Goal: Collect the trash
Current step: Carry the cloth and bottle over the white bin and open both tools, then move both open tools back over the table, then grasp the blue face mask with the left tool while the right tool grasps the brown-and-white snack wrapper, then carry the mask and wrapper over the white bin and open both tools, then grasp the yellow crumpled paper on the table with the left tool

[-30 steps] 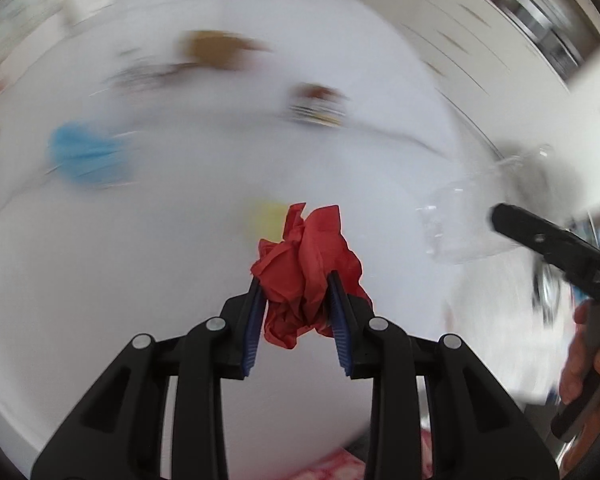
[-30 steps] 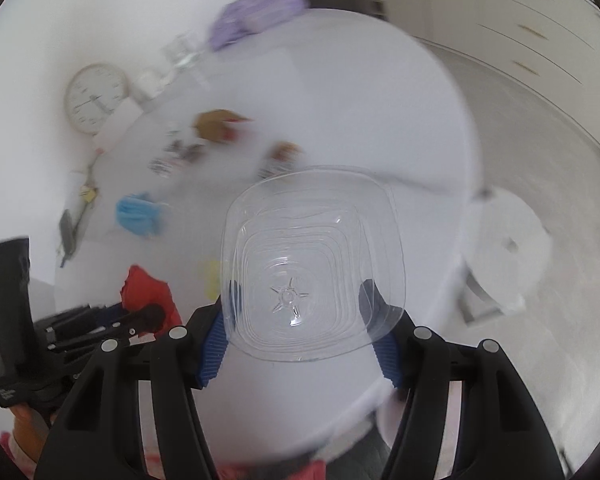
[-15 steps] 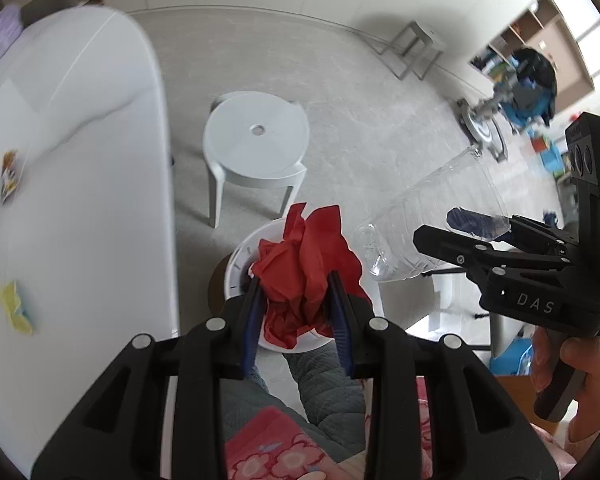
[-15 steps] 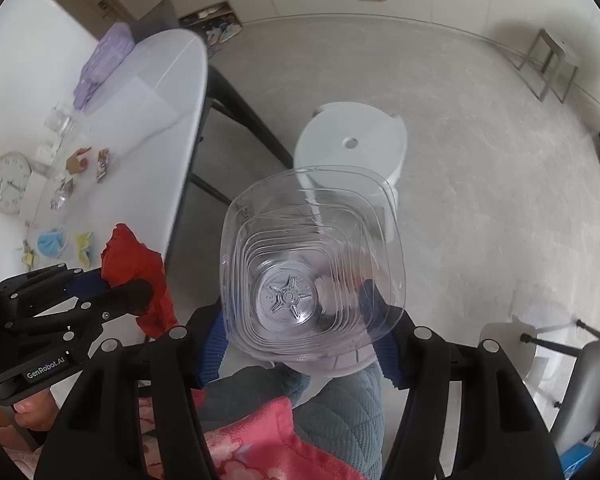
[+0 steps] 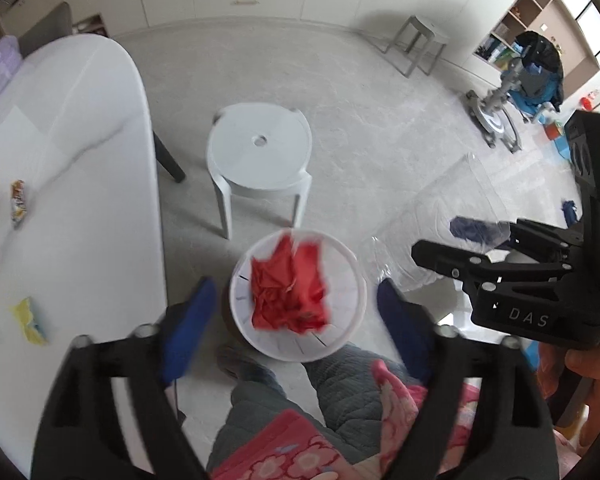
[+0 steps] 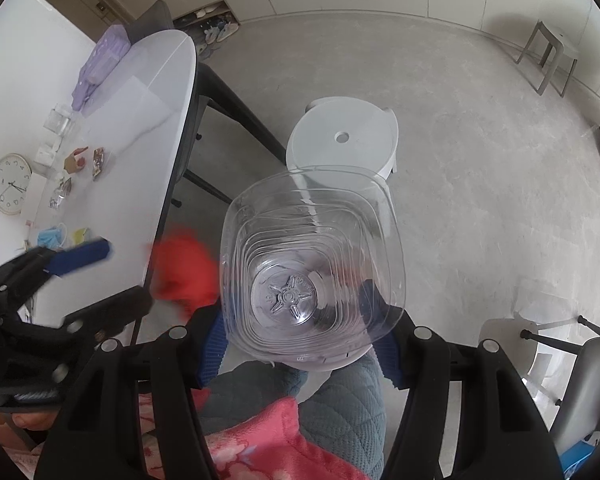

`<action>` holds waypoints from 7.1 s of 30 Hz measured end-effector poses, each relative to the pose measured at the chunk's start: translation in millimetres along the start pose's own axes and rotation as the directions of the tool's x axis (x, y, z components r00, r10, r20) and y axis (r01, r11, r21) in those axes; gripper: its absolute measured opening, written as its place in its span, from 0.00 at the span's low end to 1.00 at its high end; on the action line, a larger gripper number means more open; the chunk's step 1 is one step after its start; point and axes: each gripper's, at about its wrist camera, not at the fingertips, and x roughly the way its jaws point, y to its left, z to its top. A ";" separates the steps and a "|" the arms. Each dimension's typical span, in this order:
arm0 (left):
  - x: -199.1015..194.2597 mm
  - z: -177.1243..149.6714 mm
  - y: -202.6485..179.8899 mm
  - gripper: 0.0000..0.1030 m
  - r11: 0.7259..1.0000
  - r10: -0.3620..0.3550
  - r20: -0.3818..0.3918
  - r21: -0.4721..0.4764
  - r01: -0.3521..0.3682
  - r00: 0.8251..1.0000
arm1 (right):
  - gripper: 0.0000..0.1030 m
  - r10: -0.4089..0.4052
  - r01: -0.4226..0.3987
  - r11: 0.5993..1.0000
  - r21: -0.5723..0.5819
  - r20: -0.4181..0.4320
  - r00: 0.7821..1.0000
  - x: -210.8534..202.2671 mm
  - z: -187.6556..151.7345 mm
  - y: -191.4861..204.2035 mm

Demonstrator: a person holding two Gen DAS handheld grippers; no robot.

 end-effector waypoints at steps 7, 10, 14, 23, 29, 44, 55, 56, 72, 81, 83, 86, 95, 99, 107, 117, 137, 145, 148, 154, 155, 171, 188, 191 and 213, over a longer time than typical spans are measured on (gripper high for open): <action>-4.5 0.8 5.5 0.82 0.999 0.023 0.003 -0.034 -0.023 1.000 | 0.61 0.001 -0.001 1.000 -0.017 -0.018 1.000 6.0 -0.1 9.1; -6.5 -0.3 13.4 0.82 0.998 0.029 0.003 -0.056 -0.029 1.000 | 0.62 0.004 -0.005 1.000 -0.030 -0.032 0.999 11.1 -0.2 13.2; -8.2 -1.2 23.8 0.82 0.996 0.035 0.007 -0.079 -0.034 0.999 | 0.79 0.010 -0.011 1.000 -0.012 -0.077 0.997 19.4 0.3 17.3; -8.2 -6.2 36.9 0.84 0.993 0.048 0.006 -0.104 -0.047 0.999 | 0.93 -0.029 0.032 0.999 0.044 -0.065 0.997 21.8 8.6 17.1; -12.6 -10.9 52.7 0.85 0.988 0.061 0.011 -0.144 -0.058 0.998 | 0.93 -0.027 0.029 0.999 0.019 -0.076 0.997 27.6 12.5 32.1; -57.6 -75.9 208.9 0.92 0.828 0.248 0.017 -0.523 -0.203 0.969 | 0.97 0.026 -0.051 0.968 -0.245 -0.105 0.994 67.9 51.2 180.1; -89.4 -143.0 329.8 0.92 0.659 0.315 0.051 -0.731 -0.180 0.948 | 0.97 0.061 -0.104 0.900 -0.423 -0.113 0.992 102.4 85.2 306.2; -90.6 -147.1 339.5 0.92 0.643 0.318 0.047 -0.745 -0.179 0.947 | 0.97 0.061 -0.105 0.896 -0.432 -0.113 0.992 105.4 87.9 313.6; -50.8 -164.4 511.9 0.87 0.257 0.331 -0.113 -0.945 -0.205 0.937 | 0.97 0.057 -0.115 0.850 -0.515 -0.127 0.990 173.6 139.5 415.0; -29.3 -155.9 532.9 0.35 0.246 0.328 -0.177 -0.932 -0.265 0.928 | 0.97 0.057 -0.112 0.861 -0.497 -0.125 0.990 197.8 158.8 414.9; -30.9 -155.5 532.8 0.25 0.263 0.332 -0.169 -0.928 -0.264 0.928 | 0.97 0.061 -0.112 0.864 -0.491 -0.118 0.991 201.0 162.5 414.3; -39.7 -158.9 528.8 0.17 0.285 0.345 -0.128 -0.930 -0.234 0.930 | 0.94 0.052 -0.099 0.873 -0.478 -0.110 0.993 207.1 167.3 415.5; -79.4 -157.3 484.2 0.17 0.397 0.435 -0.059 -0.883 -0.250 0.899 | 0.56 -0.059 -0.010 0.861 -0.508 -0.121 0.991 244.5 163.5 435.3; -83.5 -153.3 463.2 0.17 0.464 0.430 -0.042 -0.846 -0.261 0.902 | 0.30 -0.065 0.002 0.846 -0.533 -0.100 0.993 245.9 159.2 441.4; -80.1 -134.6 425.0 0.17 0.568 0.422 -0.001 -0.780 -0.265 0.907 | 0.16 -0.001 -0.047 0.849 -0.526 -0.090 0.996 228.3 162.0 432.1; -85.5 -100.3 359.3 0.17 0.709 0.416 0.074 -0.651 -0.272 0.907 | 0.15 0.067 -0.082 0.868 -0.489 -0.047 0.997 170.2 154.1 378.3; -6.1 -15.1 50.9 0.17 1.000 -0.002 0.061 0.013 0.001 0.998 | 0.15 -0.047 0.050 0.991 -0.126 0.029 0.998 27.8 32.1 78.7; 11.5 -9.1 1.2 0.17 0.994 -0.018 0.002 0.104 0.017 1.000 | 0.15 -0.064 0.064 0.997 -0.033 0.021 0.998 16.9 1.2 21.0; 14.6 -4.6 -7.2 0.52 0.994 0.009 -0.016 0.113 -0.007 1.000 | 0.15 -0.056 0.056 0.998 -0.024 0.016 0.998 17.1 -4.0 14.1; 11.8 -1.9 -17.7 0.80 0.992 0.046 -0.005 0.118 -0.046 0.999 | 0.15 -0.047 0.048 0.999 -0.022 0.013 0.999 17.0 -7.6 9.3; 11.1 -1.4 -16.9 0.80 0.992 0.046 -0.002 0.115 -0.046 0.999 | 0.15 -0.047 0.047 0.999 -0.022 0.012 0.999 16.1 -8.3 8.0; -1.0 -10.9 18.9 0.81 0.998 0.064 0.015 0.009 -0.064 0.998 | 0.46 -0.052 0.048 0.995 -0.087 -0.043 0.998 34.9 -7.6 37.2; -7.8 -19.0 57.3 0.82 0.991 0.099 0.015 -0.094 -0.098 0.995 | 0.92 -0.093 0.088 0.993 -0.073 -0.065 0.994 44.1 9.4 53.4; -10.4 -21.8 68.2 0.82 0.986 0.115 0.016 -0.124 -0.112 0.993 | 0.92 -0.092 0.086 0.992 -0.091 -0.071 0.993 48.2 13.7 61.6; -18.0 -70.3 247.1 0.89 0.771 0.340 -0.064 -0.552 -0.317 0.938 | 0.98 -0.036 0.024 0.966 -0.259 -0.041 0.998 65.4 56.0 169.3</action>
